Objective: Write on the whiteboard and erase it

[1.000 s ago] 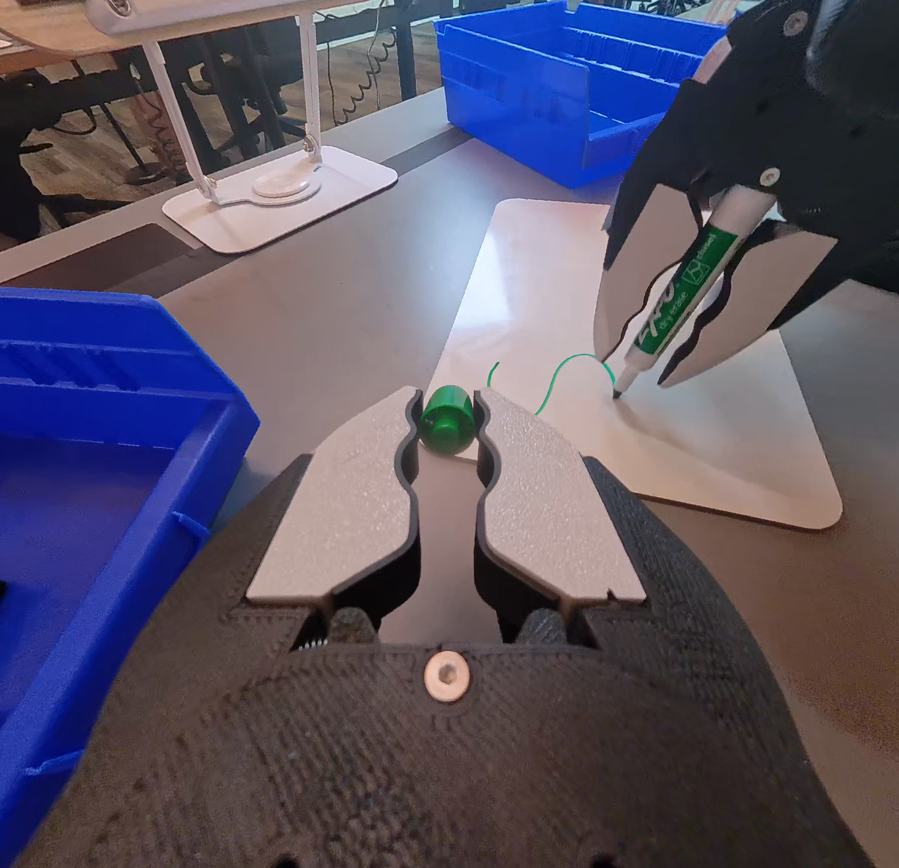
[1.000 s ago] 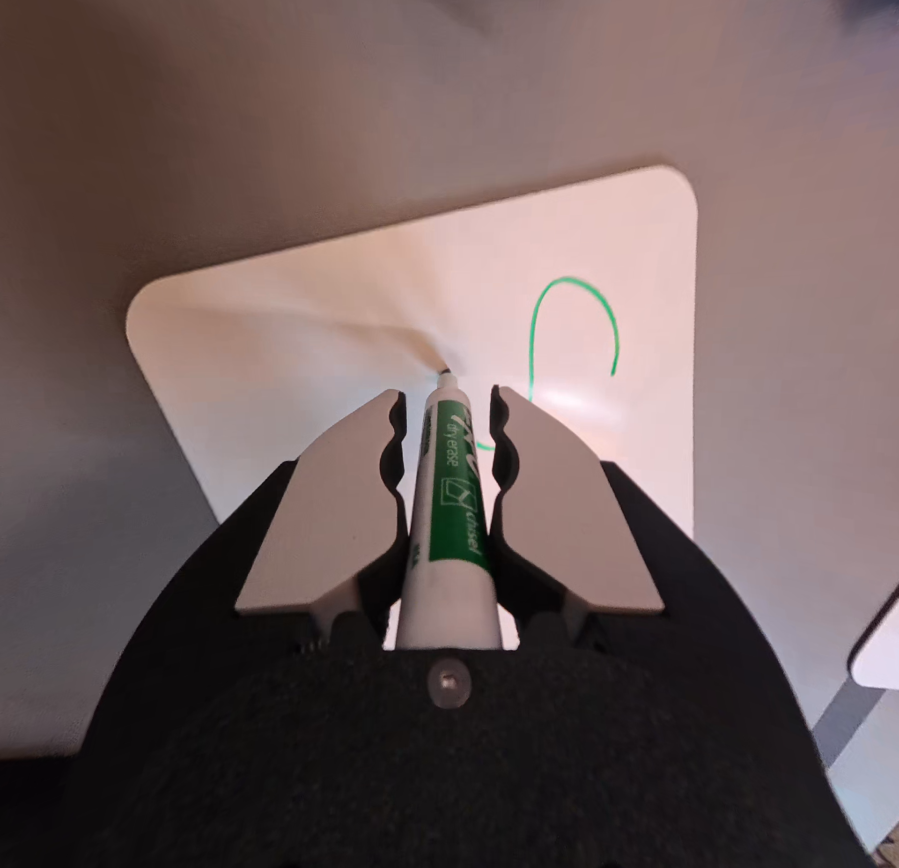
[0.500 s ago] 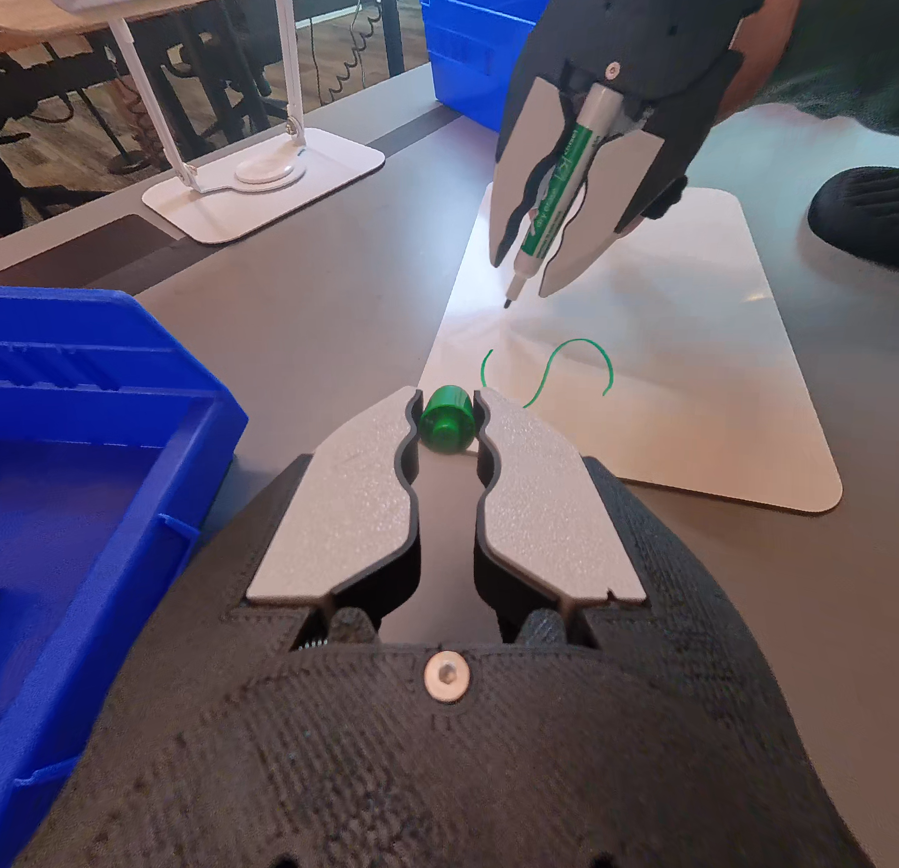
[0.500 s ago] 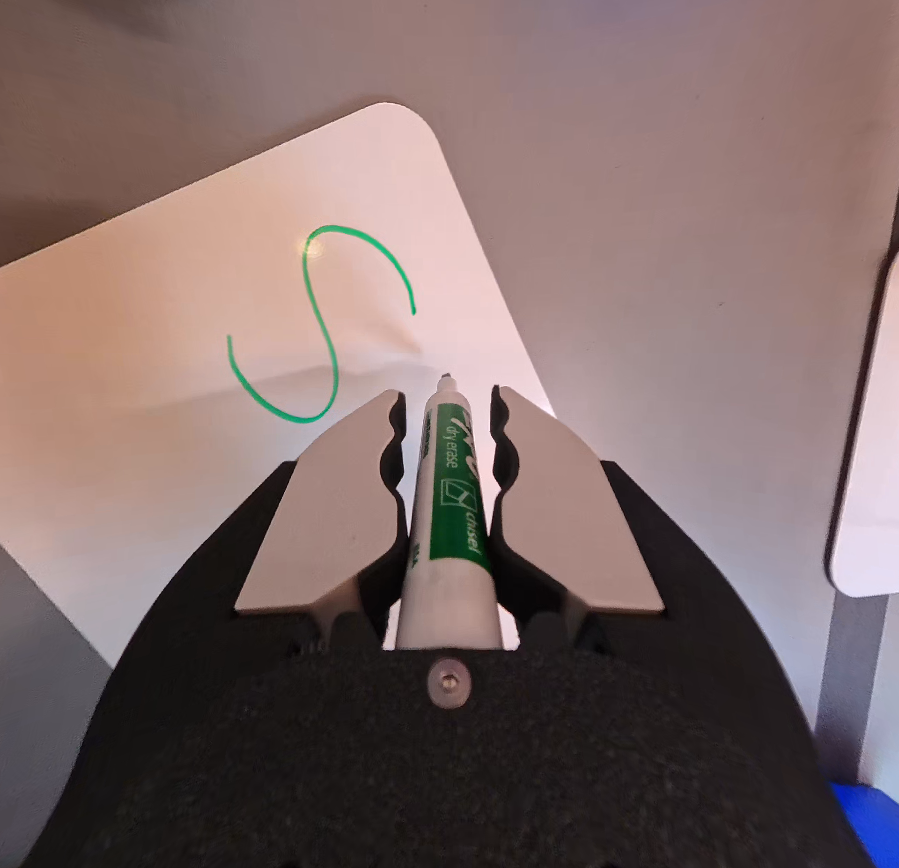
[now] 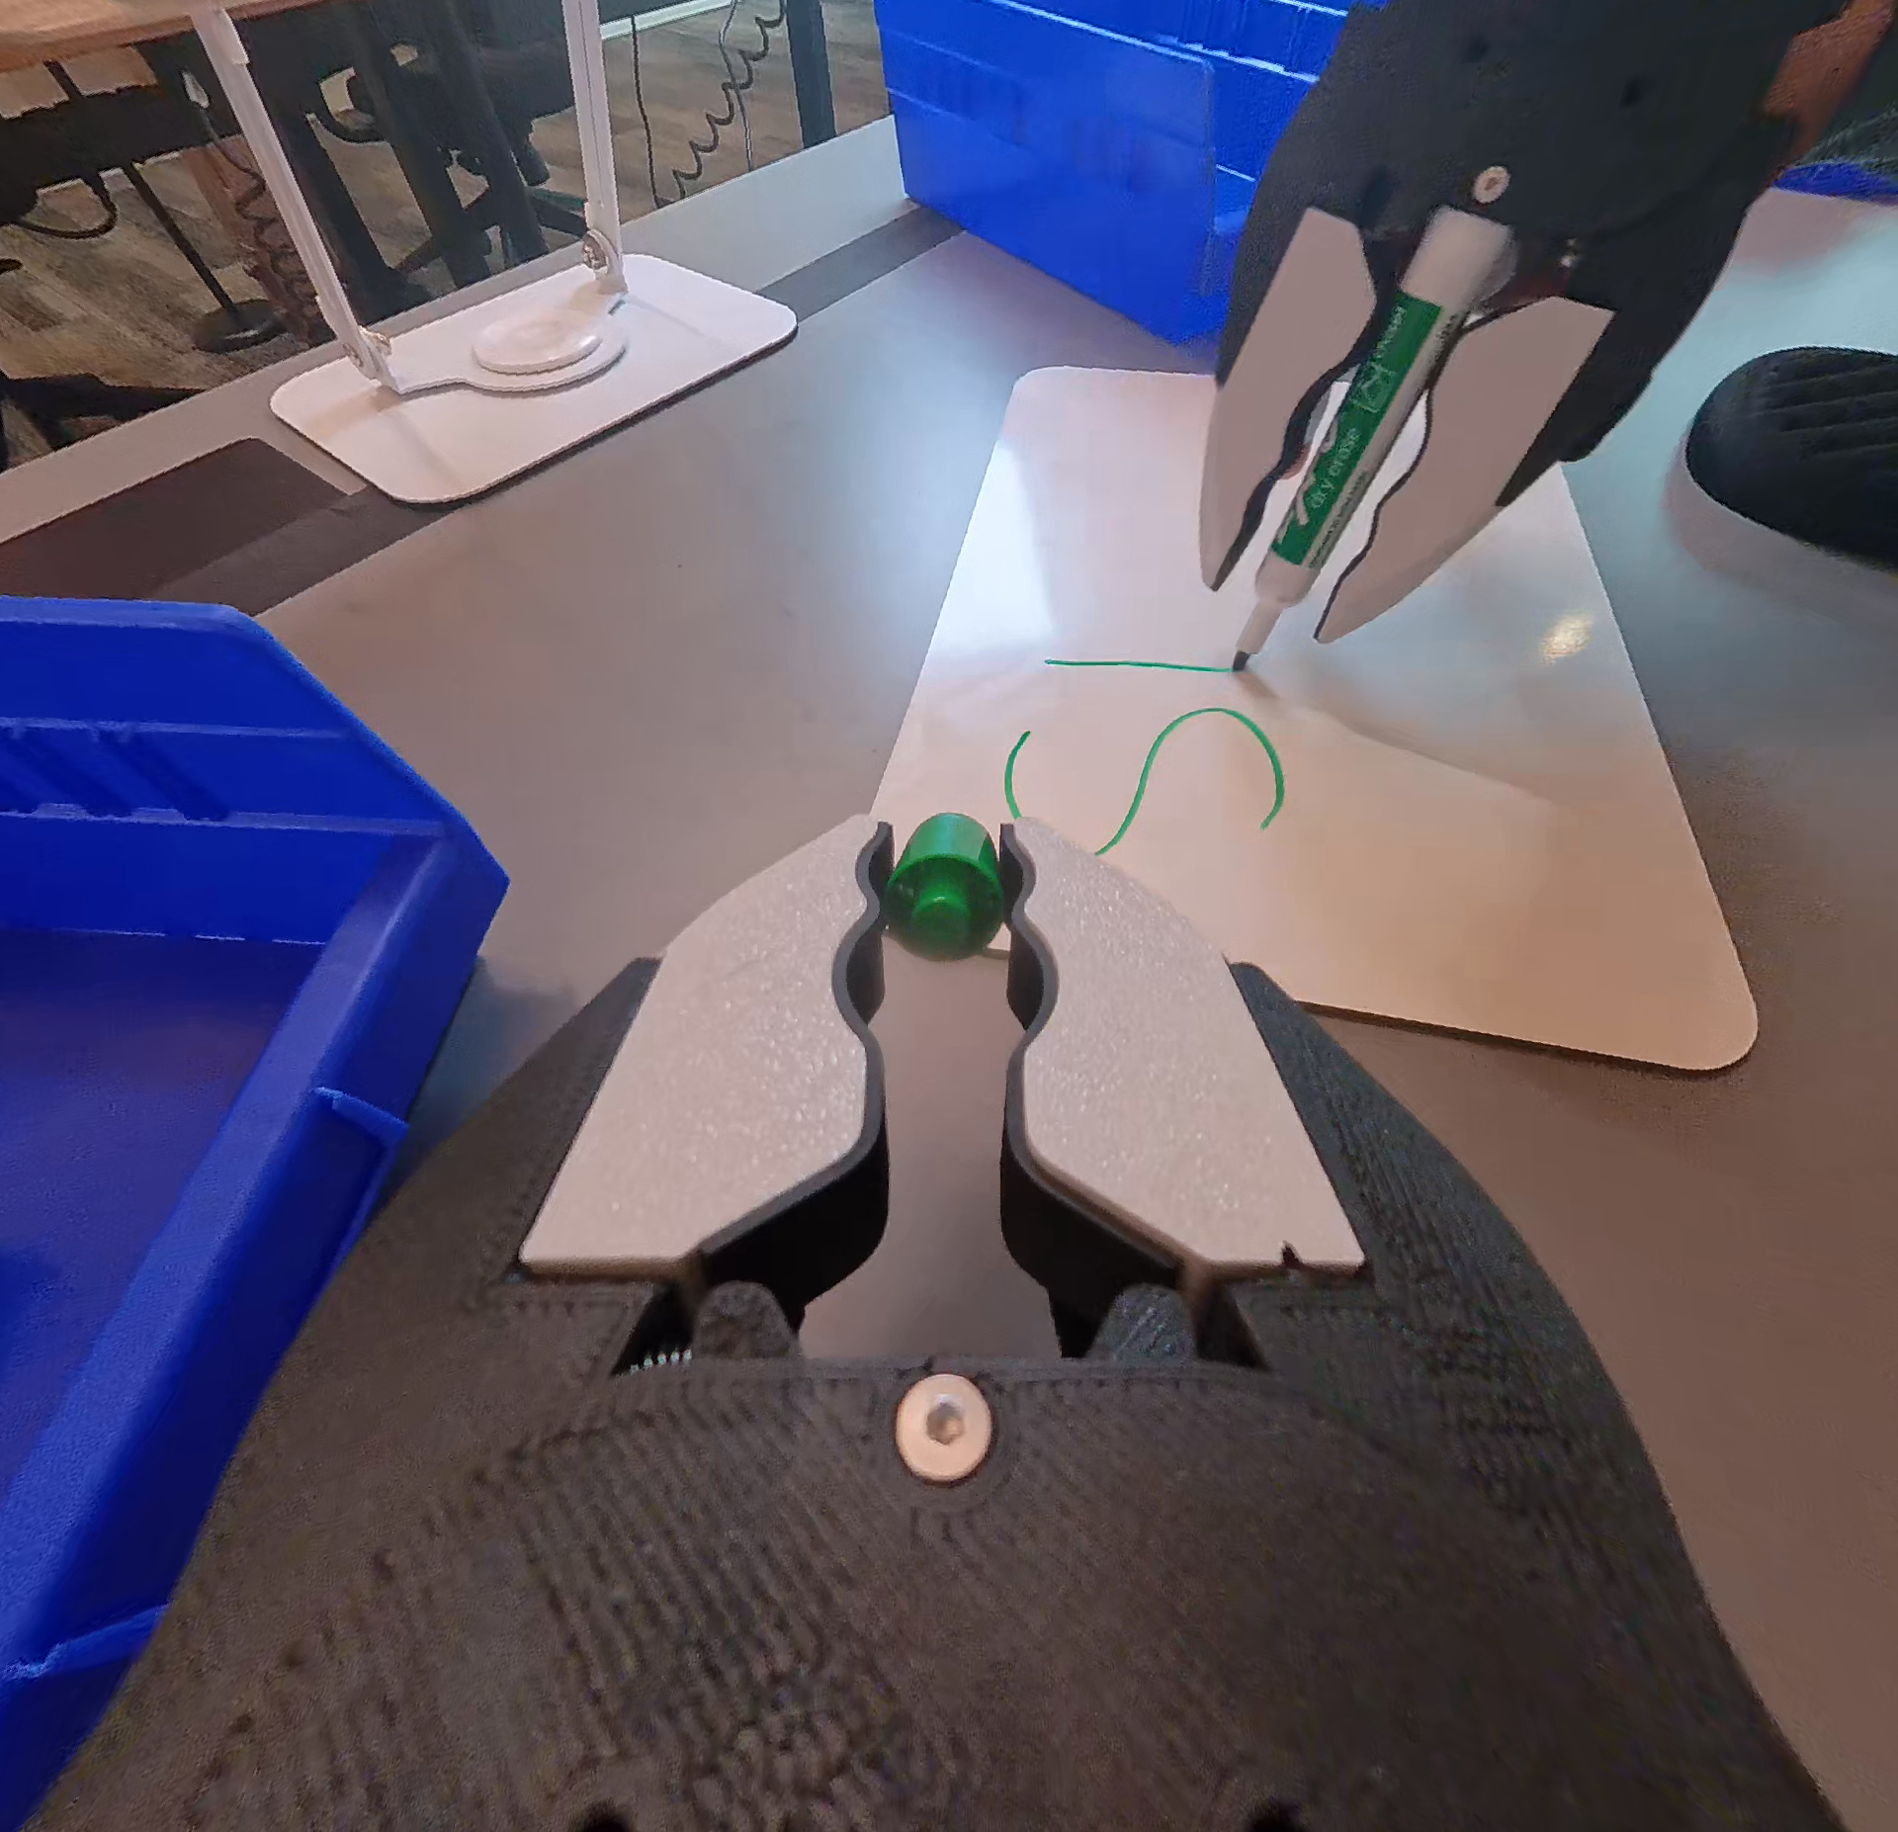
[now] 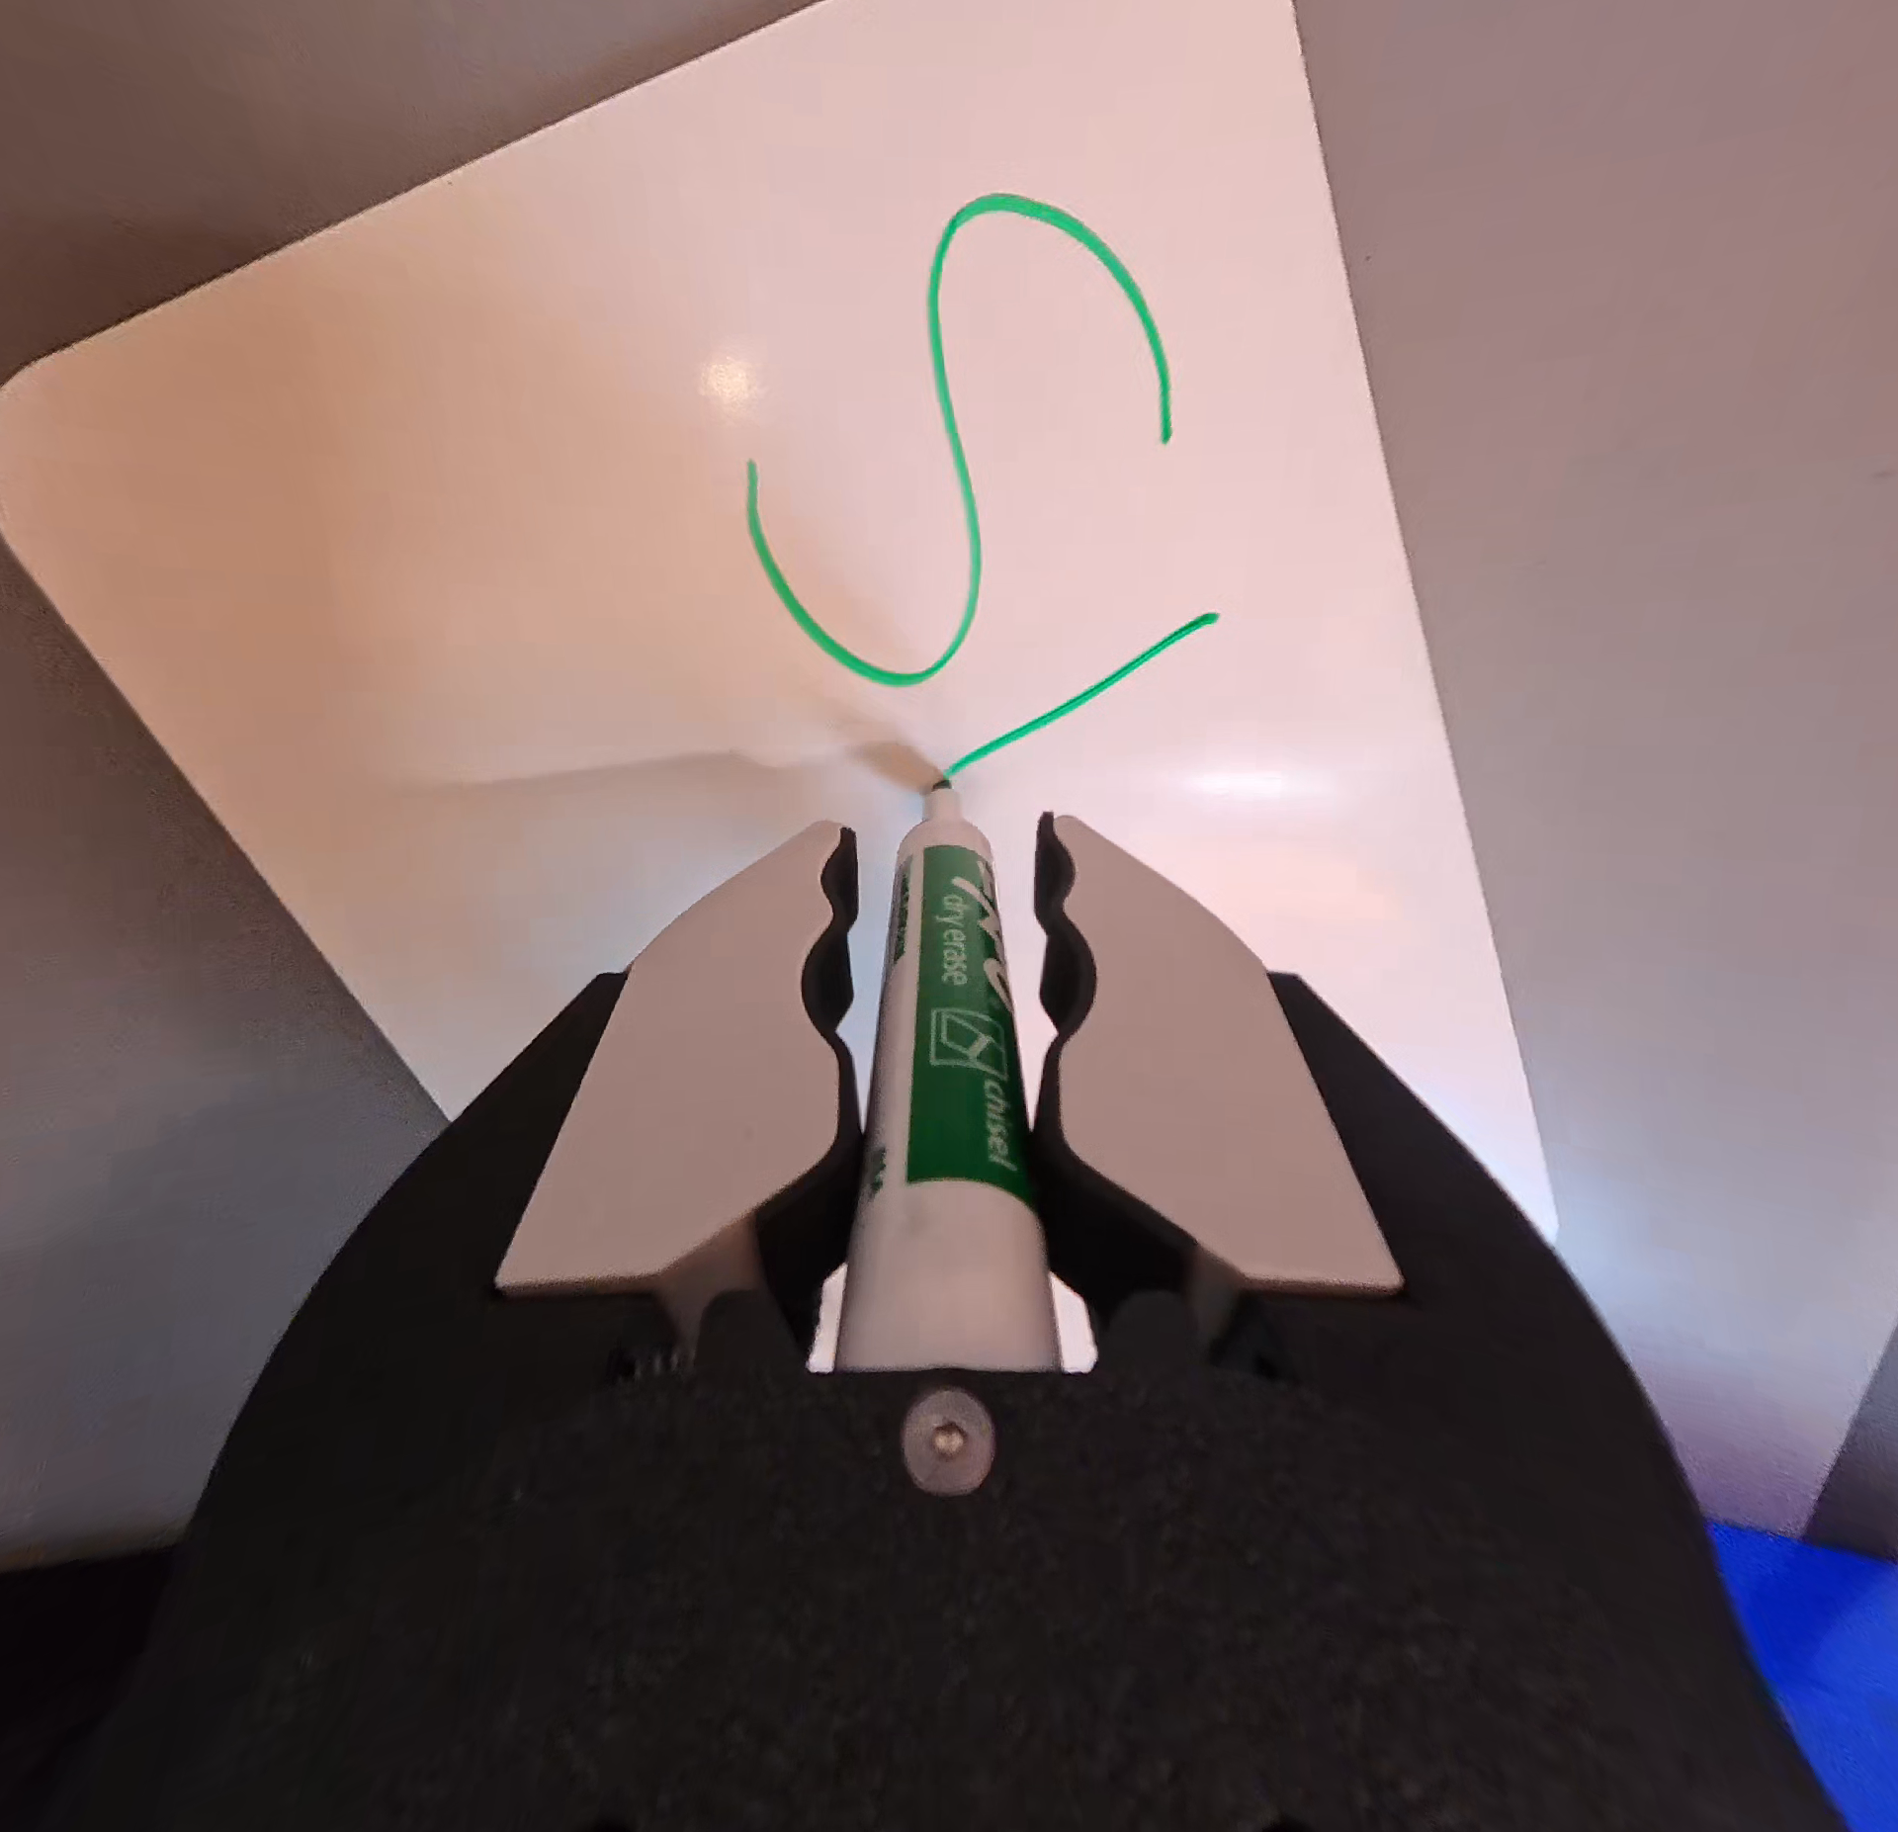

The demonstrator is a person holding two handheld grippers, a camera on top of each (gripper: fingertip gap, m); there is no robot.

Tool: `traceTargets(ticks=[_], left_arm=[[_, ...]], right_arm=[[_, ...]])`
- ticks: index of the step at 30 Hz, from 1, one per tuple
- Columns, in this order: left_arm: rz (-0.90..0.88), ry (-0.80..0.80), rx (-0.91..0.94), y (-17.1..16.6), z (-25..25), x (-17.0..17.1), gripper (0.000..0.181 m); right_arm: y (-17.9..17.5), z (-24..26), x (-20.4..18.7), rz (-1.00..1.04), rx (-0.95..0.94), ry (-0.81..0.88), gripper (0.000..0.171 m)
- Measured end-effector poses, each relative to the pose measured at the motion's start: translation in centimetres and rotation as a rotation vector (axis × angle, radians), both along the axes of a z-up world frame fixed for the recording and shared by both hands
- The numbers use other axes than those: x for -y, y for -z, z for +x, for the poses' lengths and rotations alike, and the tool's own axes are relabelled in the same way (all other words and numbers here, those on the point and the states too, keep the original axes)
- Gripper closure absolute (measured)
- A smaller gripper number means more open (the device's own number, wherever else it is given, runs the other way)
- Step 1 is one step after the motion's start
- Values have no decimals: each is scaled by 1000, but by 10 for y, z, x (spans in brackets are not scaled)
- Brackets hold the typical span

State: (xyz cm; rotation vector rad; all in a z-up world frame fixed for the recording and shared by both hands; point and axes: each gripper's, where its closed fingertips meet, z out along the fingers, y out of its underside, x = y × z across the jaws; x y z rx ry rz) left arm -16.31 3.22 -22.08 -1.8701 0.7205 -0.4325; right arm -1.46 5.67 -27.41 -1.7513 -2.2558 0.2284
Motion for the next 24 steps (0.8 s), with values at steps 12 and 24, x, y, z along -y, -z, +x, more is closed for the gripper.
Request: traceTargets(ticks=[12,24], left_arm=[[-25,11,-34,9,-1,0,162],[-39,24,-43,13,1,1,162]], right_arm=[[0,-63,-32,32,-142,-13,137],[-9,-18,-55,65,-118,75,137]])
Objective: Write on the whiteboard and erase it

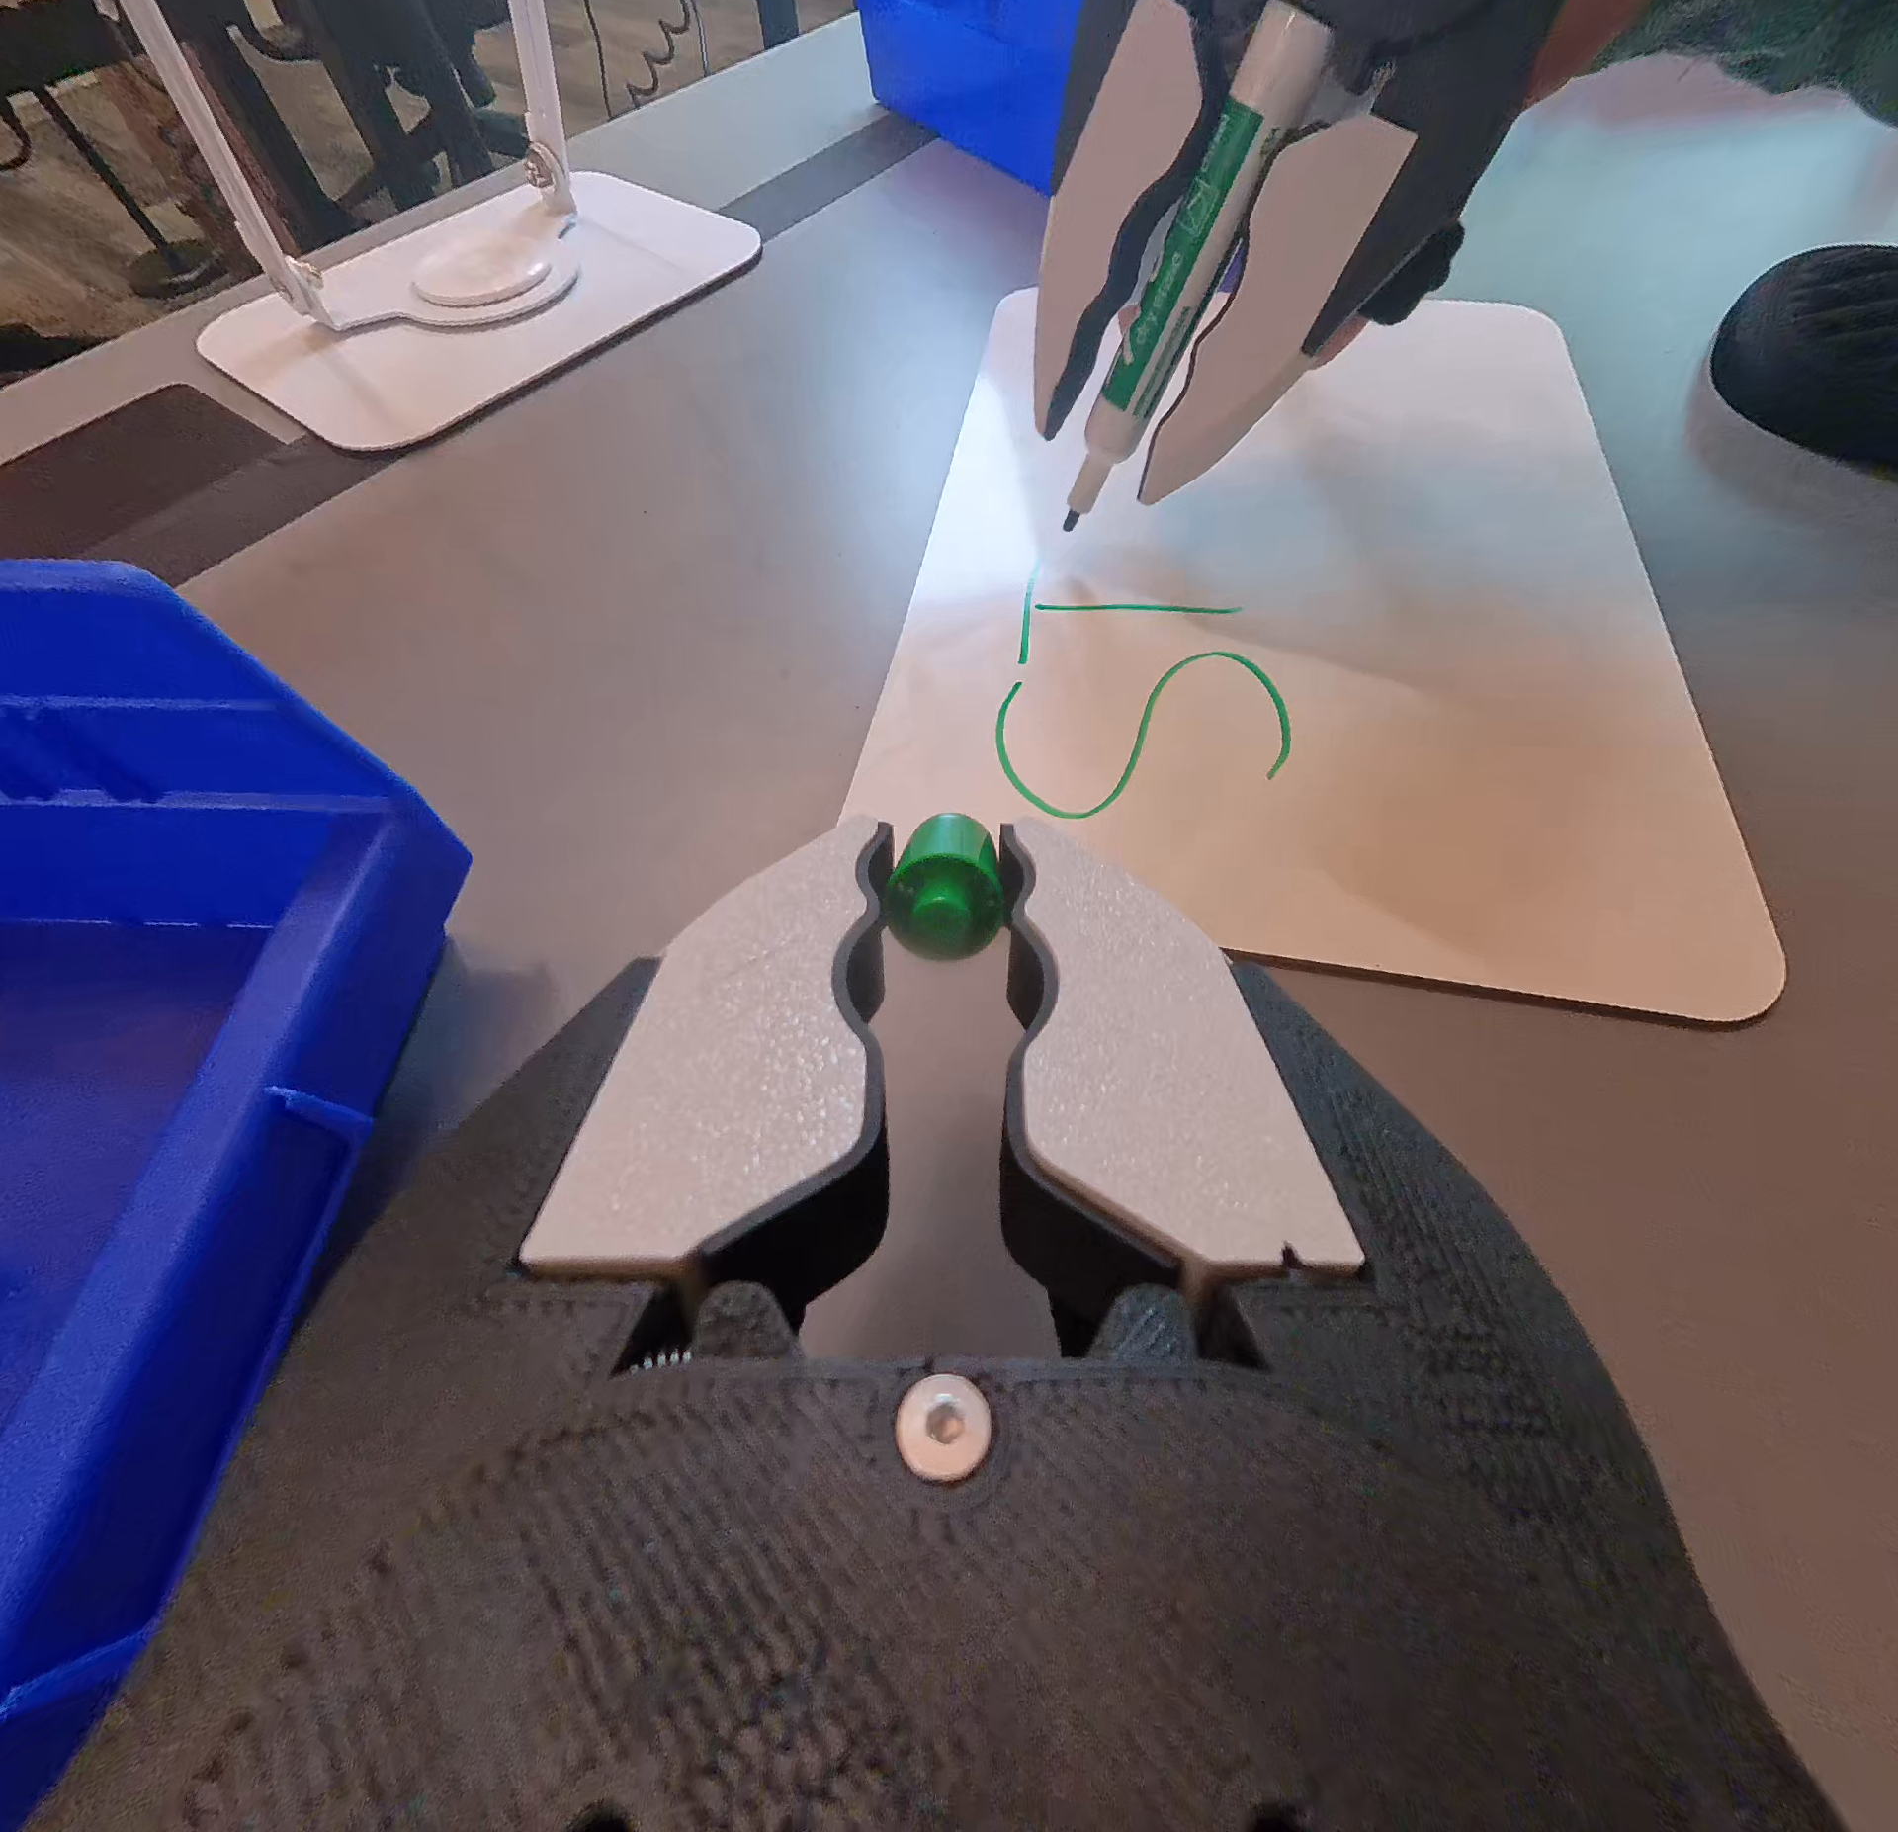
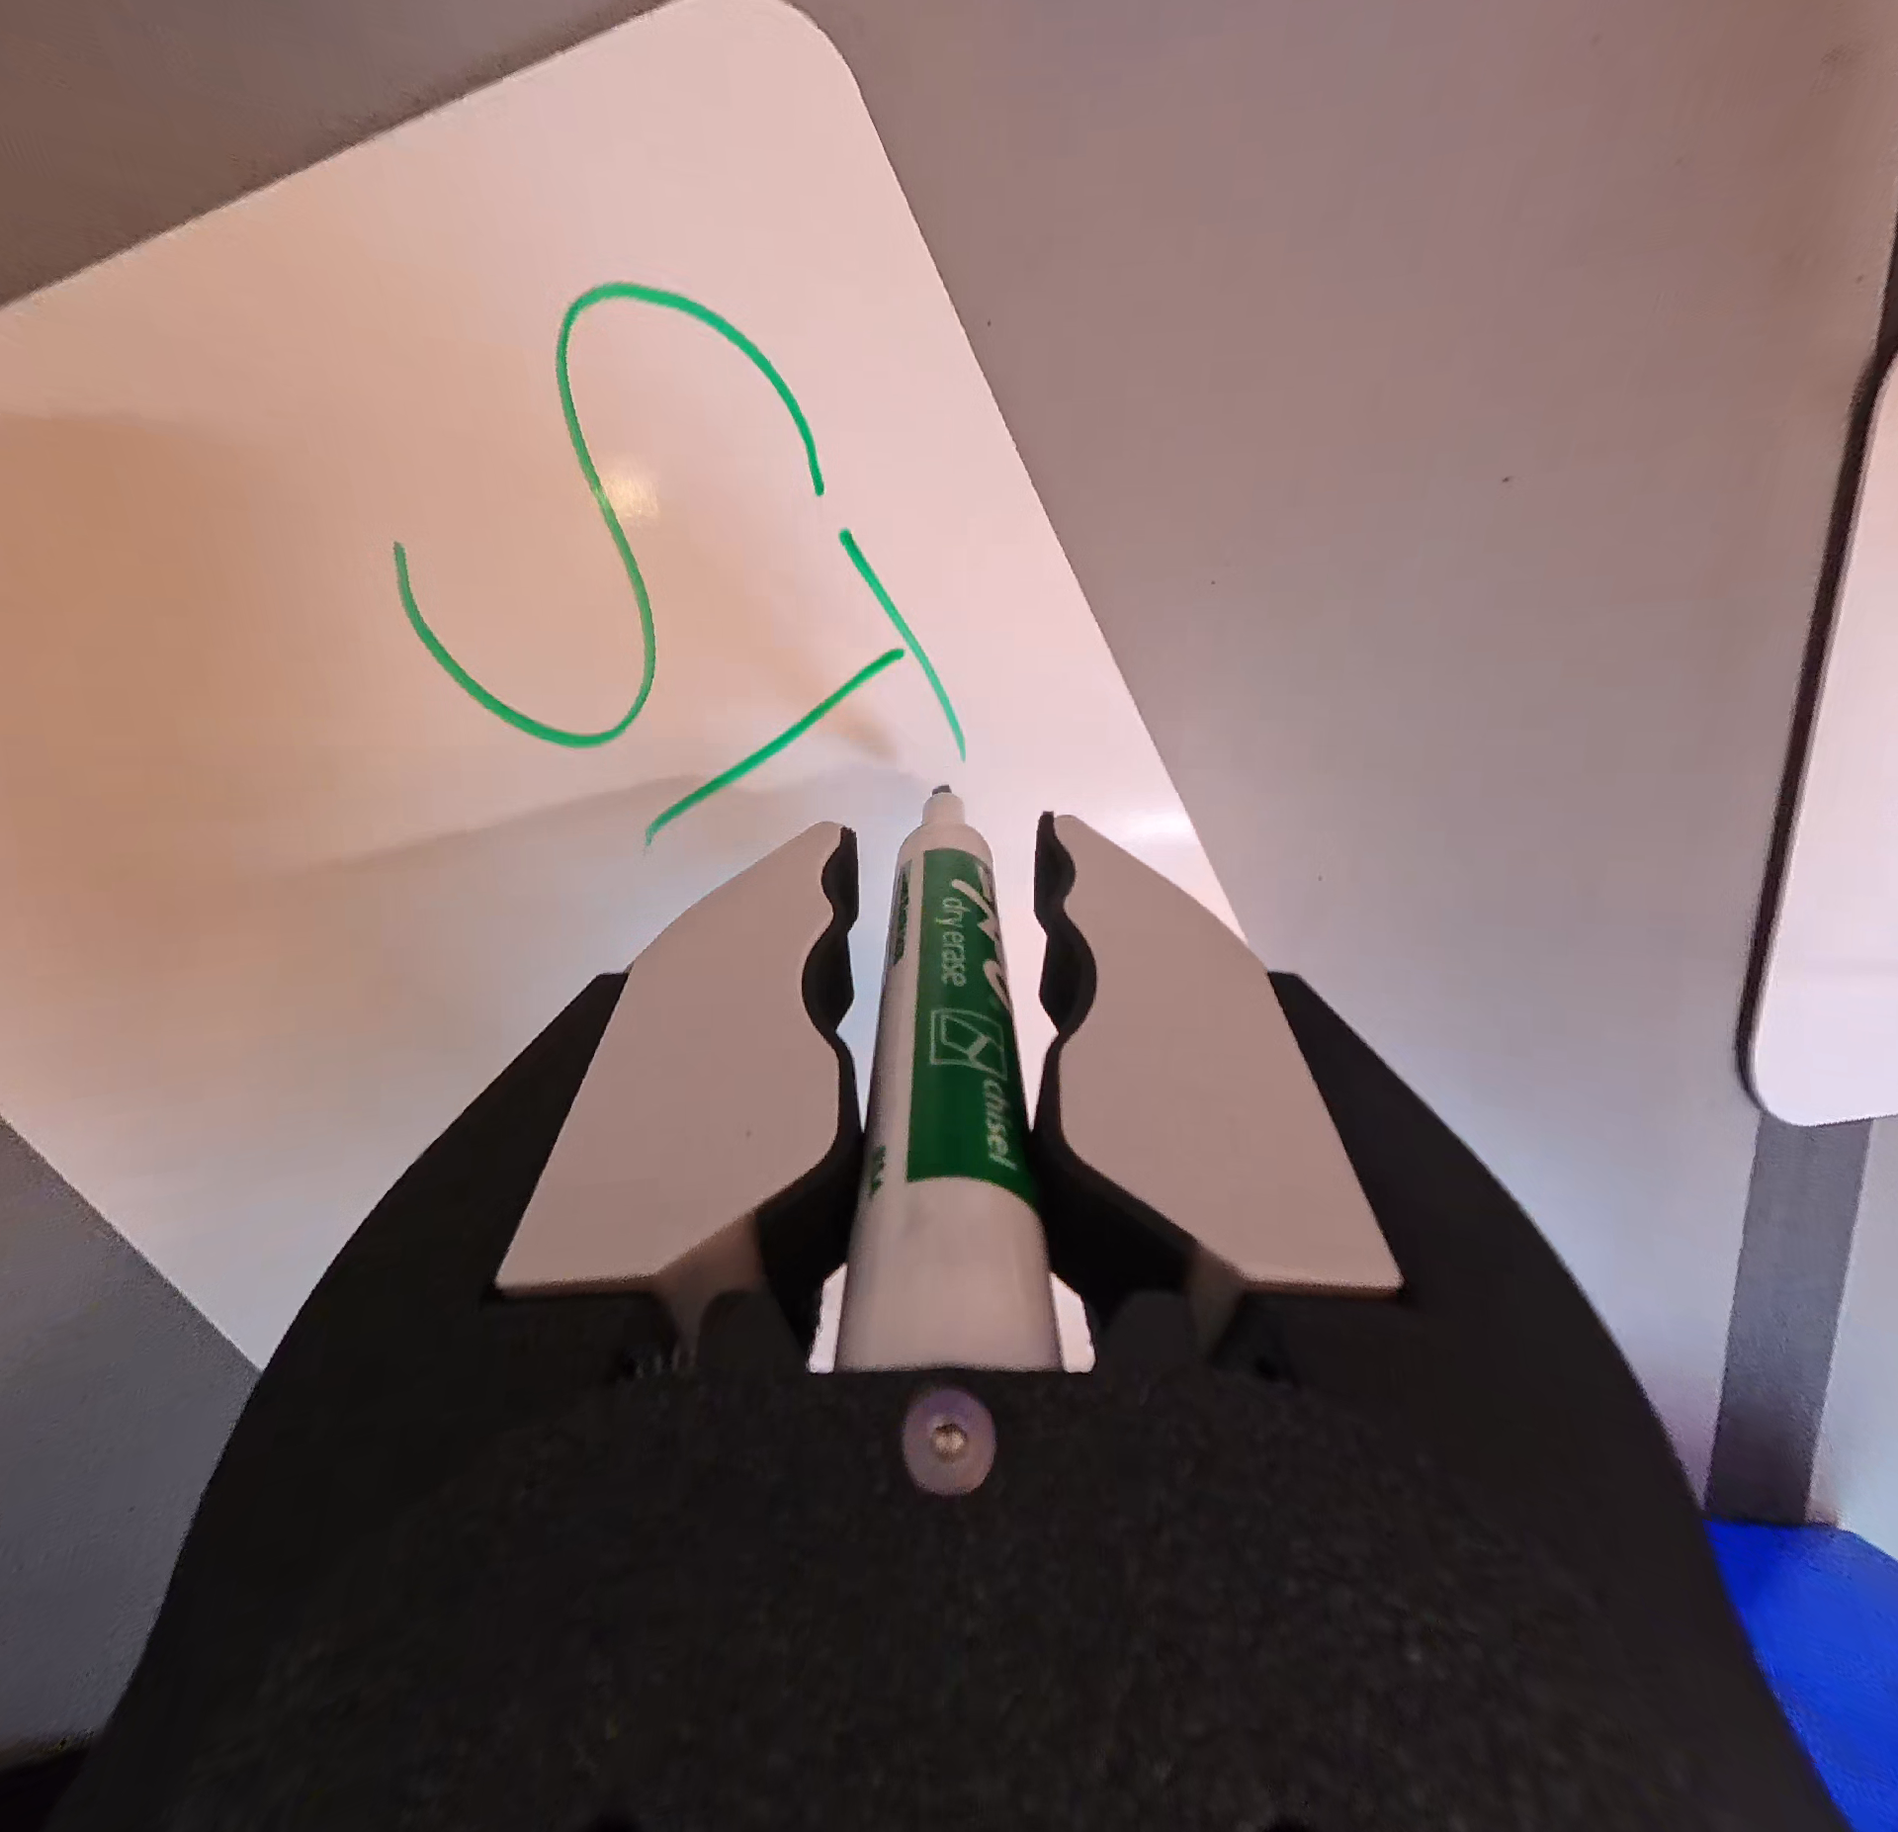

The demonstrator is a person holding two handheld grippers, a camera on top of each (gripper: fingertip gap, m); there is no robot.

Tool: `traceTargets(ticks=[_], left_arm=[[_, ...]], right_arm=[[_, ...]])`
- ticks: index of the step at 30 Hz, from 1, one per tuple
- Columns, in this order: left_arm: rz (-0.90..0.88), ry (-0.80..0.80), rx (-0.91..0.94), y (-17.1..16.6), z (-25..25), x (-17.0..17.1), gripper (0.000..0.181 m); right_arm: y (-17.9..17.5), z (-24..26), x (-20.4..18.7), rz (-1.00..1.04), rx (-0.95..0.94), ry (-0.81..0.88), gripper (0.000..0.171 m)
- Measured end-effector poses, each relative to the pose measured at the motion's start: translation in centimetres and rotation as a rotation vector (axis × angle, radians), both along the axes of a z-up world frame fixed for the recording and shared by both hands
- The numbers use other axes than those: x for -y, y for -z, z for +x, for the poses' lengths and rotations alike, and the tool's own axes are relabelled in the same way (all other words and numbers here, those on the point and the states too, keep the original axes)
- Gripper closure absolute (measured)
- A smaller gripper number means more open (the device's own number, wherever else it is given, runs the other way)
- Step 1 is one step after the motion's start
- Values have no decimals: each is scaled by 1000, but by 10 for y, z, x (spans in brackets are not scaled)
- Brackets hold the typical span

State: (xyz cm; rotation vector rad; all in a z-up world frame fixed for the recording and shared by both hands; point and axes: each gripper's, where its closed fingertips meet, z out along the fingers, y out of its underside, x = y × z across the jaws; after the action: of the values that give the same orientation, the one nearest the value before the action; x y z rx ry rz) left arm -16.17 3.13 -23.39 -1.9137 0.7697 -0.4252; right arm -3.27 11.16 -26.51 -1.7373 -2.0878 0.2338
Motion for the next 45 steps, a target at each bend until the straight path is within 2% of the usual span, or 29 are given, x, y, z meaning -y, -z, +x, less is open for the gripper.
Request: traceTargets(ticks=[15,25,29,35,45], left_arm=[[3,-3,2,-1,-1,0,162],[3,7,-2,-1,1,1,162],[-1,11,-3,0,2,1,162],[-6,10,-10,2,2,2,162],[-16,20,2,2,4,3,162]], right_arm=[[9,-4,-11,-12,37,4,137],[9,45,29,-95,156,-29,137],[9,52,10,-53,174,-5,137],[10,24,-26,-17,127,-11,137],[10,22,-28,-9,122,-9,137]])
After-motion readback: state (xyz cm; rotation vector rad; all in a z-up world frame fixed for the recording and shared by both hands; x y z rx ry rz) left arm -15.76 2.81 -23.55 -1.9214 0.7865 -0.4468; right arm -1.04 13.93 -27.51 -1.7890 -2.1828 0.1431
